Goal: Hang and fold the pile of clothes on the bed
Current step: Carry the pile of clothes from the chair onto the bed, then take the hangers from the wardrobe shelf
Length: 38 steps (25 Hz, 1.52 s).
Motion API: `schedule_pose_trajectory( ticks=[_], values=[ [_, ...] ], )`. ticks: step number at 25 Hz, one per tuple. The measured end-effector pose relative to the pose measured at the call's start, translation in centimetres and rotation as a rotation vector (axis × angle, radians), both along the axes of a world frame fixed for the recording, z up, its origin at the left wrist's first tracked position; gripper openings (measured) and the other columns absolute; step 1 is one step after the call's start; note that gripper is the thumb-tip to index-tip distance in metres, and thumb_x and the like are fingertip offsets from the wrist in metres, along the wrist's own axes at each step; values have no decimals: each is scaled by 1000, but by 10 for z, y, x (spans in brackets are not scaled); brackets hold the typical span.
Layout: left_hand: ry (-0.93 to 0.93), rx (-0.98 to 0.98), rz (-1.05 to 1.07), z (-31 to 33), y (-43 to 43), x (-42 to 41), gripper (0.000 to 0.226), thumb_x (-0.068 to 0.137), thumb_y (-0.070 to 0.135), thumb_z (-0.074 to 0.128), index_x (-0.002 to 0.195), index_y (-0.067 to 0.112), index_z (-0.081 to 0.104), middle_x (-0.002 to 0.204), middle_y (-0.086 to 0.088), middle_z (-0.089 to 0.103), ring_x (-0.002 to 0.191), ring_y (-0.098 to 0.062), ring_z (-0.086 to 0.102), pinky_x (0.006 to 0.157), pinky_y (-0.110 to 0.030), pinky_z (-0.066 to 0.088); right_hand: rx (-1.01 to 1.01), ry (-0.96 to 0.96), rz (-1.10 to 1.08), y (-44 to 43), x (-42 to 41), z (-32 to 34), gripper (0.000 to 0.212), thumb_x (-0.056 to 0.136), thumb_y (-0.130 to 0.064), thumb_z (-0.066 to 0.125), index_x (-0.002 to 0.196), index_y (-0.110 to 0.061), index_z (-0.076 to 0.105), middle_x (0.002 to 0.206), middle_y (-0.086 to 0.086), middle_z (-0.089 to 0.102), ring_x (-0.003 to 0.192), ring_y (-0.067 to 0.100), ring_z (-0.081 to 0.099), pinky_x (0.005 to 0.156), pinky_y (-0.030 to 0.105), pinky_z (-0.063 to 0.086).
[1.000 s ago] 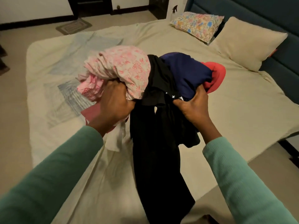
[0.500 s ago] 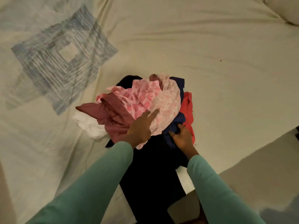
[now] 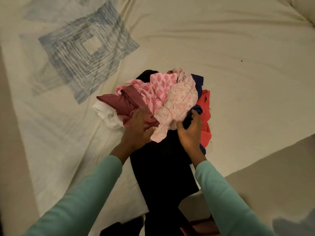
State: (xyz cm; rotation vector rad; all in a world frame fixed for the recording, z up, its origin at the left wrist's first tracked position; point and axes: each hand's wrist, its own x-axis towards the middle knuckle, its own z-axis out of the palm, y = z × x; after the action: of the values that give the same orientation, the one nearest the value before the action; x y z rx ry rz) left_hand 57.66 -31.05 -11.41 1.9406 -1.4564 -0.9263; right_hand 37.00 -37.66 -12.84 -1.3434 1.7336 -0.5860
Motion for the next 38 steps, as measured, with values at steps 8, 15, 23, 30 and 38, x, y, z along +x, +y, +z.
schedule_pose_trajectory(
  ticks=[8, 15, 23, 30, 38],
  values=[
    [128, -167, 482, 78, 180, 51, 85, 94, 26, 77, 162, 30, 27, 164, 8, 35, 140, -15, 48, 109, -50, 50, -79, -290, 337, 135, 86, 86, 62, 86, -42, 70, 142, -28, 47, 136, -3, 55, 121, 8, 55, 104, 33, 50],
    [-69, -369, 877, 151, 437, 84, 77, 93, 22, 75, 158, 30, 35, 156, 14, 40, 139, -8, 45, 111, -45, 47, -131, -402, 789, 335, 165, 151, 47, 95, -30, 74, 135, -40, 50, 136, -9, 56, 120, 7, 57, 95, 36, 55],
    [-434, -440, 1221, 219, 720, 98, 77, 95, 33, 73, 159, 18, 34, 162, -3, 38, 152, -16, 37, 118, -44, 43, -160, -528, 1421, 579, 278, 217, 49, 96, -31, 71, 140, -39, 51, 137, -16, 51, 122, 2, 54, 96, 34, 54],
    [-525, -463, 1772, 242, 918, 82, 89, 93, 26, 77, 163, 21, 23, 169, 4, 29, 152, -11, 32, 119, -36, 39, -79, -651, 1902, 787, 347, 234, 48, 97, -31, 71, 141, -37, 51, 137, -18, 52, 119, 0, 55, 91, 27, 55],
    [-677, -294, 2158, 280, 1122, 79, 88, 91, 50, 71, 162, 33, 23, 167, 13, 29, 146, -5, 36, 110, -49, 51, 76, -794, 2283, 1032, 442, 267, 38, 98, -32, 71, 131, -39, 54, 131, -17, 59, 113, 2, 63, 84, 20, 56]
  ],
)
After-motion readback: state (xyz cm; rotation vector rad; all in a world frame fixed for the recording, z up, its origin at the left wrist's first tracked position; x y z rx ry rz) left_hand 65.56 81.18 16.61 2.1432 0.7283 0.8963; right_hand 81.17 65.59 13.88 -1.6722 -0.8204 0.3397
